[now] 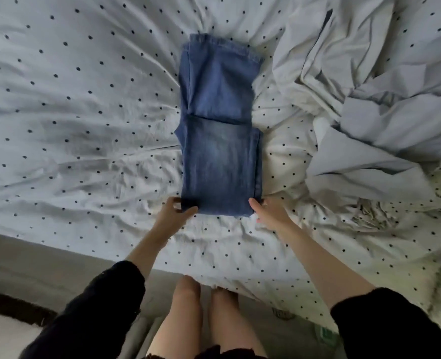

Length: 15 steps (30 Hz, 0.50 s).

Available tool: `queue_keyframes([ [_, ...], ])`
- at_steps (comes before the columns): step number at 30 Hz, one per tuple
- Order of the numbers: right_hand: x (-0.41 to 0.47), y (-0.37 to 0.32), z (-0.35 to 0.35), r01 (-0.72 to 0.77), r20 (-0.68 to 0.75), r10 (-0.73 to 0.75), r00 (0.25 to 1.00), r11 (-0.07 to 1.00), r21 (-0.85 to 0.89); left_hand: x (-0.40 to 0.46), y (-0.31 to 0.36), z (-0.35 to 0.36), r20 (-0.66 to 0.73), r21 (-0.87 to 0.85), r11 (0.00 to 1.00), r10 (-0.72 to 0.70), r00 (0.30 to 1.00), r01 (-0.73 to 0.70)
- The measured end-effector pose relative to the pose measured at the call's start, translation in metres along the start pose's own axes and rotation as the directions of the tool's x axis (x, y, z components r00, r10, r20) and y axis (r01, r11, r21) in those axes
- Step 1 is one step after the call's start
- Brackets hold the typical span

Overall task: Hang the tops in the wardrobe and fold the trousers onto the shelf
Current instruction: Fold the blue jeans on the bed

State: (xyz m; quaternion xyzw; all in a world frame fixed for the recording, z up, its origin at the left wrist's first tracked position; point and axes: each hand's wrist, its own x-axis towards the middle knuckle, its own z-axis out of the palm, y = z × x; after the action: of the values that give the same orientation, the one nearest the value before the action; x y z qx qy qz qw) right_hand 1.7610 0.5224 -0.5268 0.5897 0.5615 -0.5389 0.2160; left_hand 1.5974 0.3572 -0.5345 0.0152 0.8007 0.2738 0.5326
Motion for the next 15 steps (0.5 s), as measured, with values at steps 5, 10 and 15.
queue_keyframes([
  [5,0.002,0.005,0.007,-0.122,0.179,0.058,0.982,0.922,0.368,0.004,-0.002,0.004,-0.024,-0.175,0.985,-0.006,1.000,0.002],
  [10,0.005,0.005,0.010,-0.141,0.173,0.062,0.983,0.857,0.496,0.004,0.005,0.001,0.004,-0.135,0.989,-0.054,0.999,0.054],
  [15,-0.004,0.006,0.014,-0.091,0.019,0.098,0.995,0.826,0.555,-0.014,0.013,0.005,-0.042,-0.122,0.992,-0.041,0.998,0.035],
])
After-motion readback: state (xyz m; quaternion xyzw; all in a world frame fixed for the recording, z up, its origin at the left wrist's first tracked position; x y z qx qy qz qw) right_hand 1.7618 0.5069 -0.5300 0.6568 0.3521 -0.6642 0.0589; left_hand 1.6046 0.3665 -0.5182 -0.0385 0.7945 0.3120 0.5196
